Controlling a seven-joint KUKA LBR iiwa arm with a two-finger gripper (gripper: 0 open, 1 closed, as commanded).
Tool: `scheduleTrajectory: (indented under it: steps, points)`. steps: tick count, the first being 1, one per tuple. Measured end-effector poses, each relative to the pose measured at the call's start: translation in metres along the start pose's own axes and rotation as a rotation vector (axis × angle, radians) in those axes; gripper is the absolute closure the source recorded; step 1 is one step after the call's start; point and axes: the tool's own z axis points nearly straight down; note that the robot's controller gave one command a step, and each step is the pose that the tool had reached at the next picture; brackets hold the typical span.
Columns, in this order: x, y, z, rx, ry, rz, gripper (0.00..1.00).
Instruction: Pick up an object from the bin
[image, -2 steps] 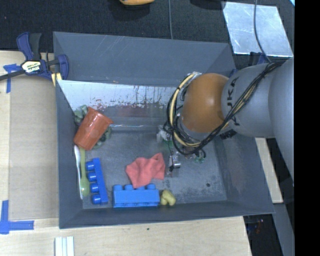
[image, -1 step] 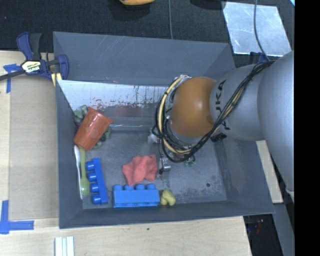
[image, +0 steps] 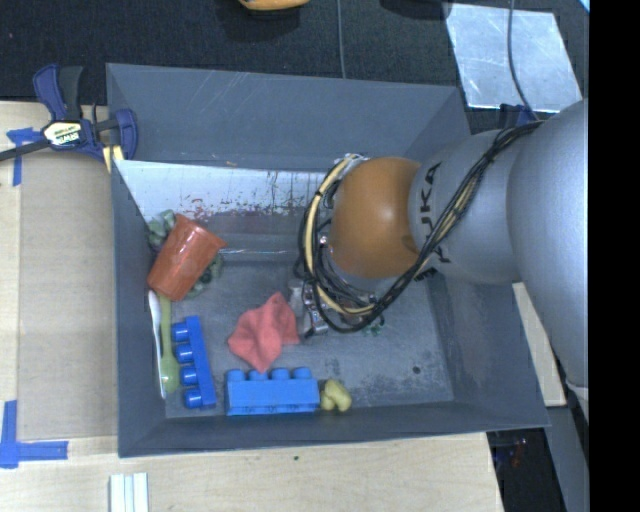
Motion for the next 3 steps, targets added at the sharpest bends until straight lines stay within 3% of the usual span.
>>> scheduleTrajectory:
  steps: [1,2,3]
  points:
    - [0.001,0.000,0.001,0.000,0.002,0.000,0.00]
    - [0.001,0.000,0.001,0.000,0.002,0.000,0.00]
    - [-0.005,0.021,-0.041,0.001,0.008,0.133,0.00]
